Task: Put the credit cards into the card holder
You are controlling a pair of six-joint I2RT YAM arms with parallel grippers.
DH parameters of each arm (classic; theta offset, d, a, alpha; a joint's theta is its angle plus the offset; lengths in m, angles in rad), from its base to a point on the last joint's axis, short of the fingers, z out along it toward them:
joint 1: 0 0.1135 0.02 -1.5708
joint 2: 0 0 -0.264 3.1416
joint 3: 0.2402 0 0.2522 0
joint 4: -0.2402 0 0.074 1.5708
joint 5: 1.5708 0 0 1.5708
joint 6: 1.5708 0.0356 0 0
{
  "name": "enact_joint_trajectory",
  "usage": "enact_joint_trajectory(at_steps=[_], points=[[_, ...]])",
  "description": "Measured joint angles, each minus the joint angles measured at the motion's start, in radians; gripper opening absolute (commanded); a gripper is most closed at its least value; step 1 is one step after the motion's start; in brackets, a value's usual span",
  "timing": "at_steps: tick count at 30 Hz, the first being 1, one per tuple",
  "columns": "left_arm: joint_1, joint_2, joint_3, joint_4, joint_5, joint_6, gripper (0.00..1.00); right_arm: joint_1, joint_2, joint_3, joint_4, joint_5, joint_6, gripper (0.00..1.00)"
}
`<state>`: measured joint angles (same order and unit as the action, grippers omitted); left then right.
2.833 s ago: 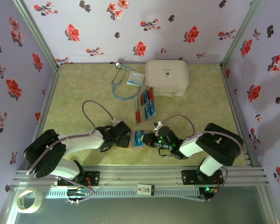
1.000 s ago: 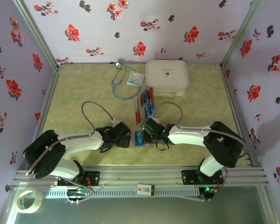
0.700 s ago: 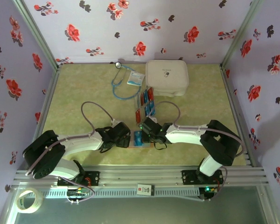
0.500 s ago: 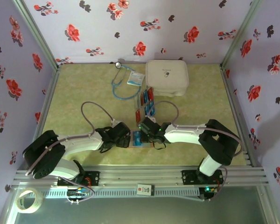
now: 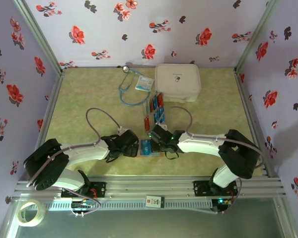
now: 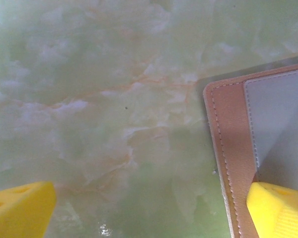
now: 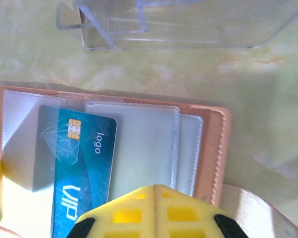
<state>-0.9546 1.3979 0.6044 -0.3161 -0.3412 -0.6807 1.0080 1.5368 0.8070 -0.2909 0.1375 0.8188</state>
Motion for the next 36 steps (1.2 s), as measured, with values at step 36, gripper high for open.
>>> enact_joint_trajectory(at_steps=[36], points=[[0.048,-0.023,-0.021,0.014,0.013,0.022,1.0,-0.009,0.095,0.026,0.109,-0.09,-0.008,0.0]])
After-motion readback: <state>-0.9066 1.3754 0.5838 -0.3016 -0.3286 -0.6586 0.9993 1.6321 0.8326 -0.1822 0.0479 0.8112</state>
